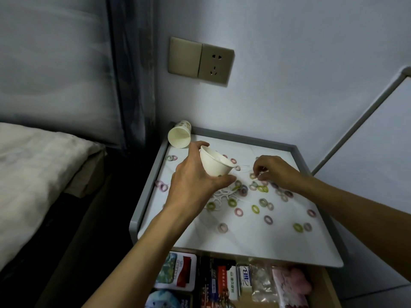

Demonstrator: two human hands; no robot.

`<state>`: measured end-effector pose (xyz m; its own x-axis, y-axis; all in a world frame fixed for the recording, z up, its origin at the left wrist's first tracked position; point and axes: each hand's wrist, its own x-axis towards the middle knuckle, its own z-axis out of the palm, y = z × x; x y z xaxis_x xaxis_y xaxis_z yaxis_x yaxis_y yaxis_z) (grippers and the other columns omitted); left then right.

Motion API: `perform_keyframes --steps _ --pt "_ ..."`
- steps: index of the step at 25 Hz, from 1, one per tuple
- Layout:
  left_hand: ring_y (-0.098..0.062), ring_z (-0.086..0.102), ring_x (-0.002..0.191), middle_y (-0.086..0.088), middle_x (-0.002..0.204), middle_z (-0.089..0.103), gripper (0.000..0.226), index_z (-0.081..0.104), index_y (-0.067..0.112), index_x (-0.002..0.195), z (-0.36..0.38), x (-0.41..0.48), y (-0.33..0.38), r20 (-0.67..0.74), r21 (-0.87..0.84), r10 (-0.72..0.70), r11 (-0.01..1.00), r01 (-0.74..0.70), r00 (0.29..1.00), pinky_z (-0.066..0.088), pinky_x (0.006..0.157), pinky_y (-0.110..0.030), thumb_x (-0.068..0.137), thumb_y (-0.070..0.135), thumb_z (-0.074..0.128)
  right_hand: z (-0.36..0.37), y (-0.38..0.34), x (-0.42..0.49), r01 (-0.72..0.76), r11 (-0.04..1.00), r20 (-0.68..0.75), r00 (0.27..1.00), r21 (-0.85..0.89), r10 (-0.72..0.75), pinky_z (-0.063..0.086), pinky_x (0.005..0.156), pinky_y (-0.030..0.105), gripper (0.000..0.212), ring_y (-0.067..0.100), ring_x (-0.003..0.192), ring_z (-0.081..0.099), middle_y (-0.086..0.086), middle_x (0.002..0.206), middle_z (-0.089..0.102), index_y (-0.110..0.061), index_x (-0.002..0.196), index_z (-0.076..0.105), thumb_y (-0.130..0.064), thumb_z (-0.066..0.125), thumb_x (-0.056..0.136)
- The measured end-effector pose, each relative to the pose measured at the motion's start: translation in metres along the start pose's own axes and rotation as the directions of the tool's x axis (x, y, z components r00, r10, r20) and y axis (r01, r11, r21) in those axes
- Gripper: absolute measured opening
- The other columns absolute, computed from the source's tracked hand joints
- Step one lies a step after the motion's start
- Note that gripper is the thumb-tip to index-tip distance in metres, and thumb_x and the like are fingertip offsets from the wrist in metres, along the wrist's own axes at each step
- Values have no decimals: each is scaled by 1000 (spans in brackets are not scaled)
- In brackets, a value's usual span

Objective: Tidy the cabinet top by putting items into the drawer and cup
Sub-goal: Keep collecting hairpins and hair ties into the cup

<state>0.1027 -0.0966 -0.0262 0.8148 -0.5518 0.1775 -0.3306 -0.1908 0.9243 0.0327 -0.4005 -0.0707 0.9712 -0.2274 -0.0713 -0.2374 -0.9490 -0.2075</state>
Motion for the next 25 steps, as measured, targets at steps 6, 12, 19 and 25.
perform_keyframes --steps 6,12,19,25 --pt "-22 63 97 2 112 61 85 40 33 130 -1 -1 0 -11 16 -7 1000 7 1000 58 78 -46 61 42 88 7 -7 -8 56 992 -4 998 -114 -56 43 75 21 12 9 88 56 -9 97 56 -21 82 64 -11 71 83" --pt "-23 62 97 2 112 61 86 40 33 131 -1 0 0 -9 9 -22 1000 22 1000 58 78 -47 61 41 88 -10 -4 0 -69 998 -114 991 0 69 39 66 24 16 13 80 57 -5 86 62 -24 80 57 -14 65 89" --pt "-20 62 97 8 107 59 84 41 32 131 0 1 -2 -7 16 -14 1000 14 1000 57 80 -46 61 41 88 0 -3 12 -114 992 -62 992 -53 110 43 72 28 8 14 85 58 -3 90 65 -14 95 70 -14 65 89" --pt "-18 62 98 7 108 60 82 42 31 130 2 -1 -1 2 12 -8 1000 8 1000 56 82 -43 63 38 88 14 -2 0 -127 989 -105 987 -78 119 41 72 31 7 18 88 55 -2 90 56 -14 93 66 -17 68 88"
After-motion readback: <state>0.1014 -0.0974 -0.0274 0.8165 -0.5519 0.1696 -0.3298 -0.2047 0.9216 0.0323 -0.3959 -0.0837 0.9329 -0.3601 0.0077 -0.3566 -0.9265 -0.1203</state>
